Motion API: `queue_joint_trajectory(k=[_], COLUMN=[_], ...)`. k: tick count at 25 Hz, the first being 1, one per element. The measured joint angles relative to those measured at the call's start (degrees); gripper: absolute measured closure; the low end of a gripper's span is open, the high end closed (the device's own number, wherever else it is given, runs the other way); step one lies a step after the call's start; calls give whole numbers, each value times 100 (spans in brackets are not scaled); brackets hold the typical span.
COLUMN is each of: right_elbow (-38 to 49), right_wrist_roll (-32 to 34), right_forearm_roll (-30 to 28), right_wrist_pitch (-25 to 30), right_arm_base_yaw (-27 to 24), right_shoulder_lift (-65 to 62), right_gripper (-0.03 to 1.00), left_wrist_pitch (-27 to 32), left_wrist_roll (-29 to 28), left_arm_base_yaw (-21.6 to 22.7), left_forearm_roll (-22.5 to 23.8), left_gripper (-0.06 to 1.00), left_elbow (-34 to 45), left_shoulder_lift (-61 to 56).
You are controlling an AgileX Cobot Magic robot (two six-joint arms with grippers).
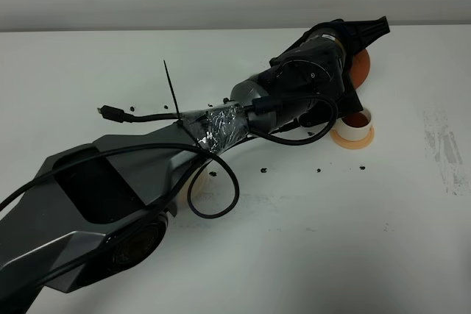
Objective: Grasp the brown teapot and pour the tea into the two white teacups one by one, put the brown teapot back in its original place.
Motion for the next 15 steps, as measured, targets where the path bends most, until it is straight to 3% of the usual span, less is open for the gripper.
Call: queue_joint_trajectory(k=[15], right_elbow=[0], right_wrist_roll=[-6], right_forearm_roll=[0], right_wrist_pitch=[0], right_arm_base_yaw=[0], right_shoulder_lift=[0], right_gripper=[58], left_wrist_pitch=[-57], left_wrist_roll=[-11], left_arm_base_yaw=[-59], left_forearm_roll=[212], left_gripper=[82], left_elbow=[98], left_shoulder_lift=[0])
